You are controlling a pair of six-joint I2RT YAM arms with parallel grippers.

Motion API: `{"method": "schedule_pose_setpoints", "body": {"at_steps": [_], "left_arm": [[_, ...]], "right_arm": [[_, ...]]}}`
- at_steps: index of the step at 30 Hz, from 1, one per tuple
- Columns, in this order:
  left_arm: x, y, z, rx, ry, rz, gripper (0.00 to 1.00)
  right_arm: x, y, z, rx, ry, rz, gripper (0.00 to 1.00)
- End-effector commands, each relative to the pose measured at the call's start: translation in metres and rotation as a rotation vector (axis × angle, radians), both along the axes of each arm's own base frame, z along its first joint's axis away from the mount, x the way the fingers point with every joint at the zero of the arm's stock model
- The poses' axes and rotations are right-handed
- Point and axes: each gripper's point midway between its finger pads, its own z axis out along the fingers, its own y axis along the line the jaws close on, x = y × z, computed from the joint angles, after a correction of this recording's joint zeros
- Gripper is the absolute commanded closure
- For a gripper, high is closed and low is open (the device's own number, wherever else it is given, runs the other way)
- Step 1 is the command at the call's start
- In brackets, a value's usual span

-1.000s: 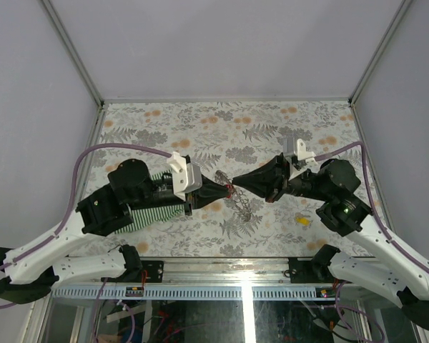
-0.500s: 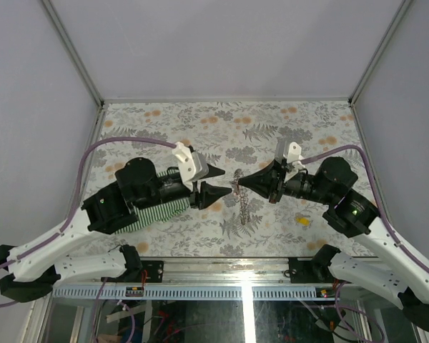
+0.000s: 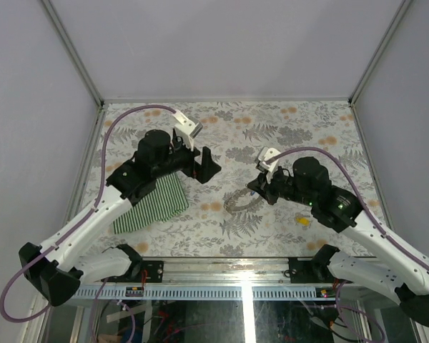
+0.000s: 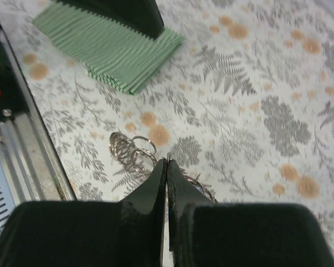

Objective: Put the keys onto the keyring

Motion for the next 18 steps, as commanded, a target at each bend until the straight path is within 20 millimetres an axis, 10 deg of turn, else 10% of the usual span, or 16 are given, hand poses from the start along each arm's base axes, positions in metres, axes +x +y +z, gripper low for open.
{"method": "schedule_pose_setpoints", "body": {"at_steps": [1, 18], "left_arm": [[0.016, 0.022, -0.008, -0.043, 0.073, 0.132, 0.01], [0.047, 0.091, -0.043, 0.026, 0.223, 0.628, 0.00]], "right_arm": [[0.019, -0.008, -0.007, -0.045, 0.000, -0.110, 1.00], [0.041, 0.007, -0.091, -0.261, 0.256, -0.185, 1.00]]}}
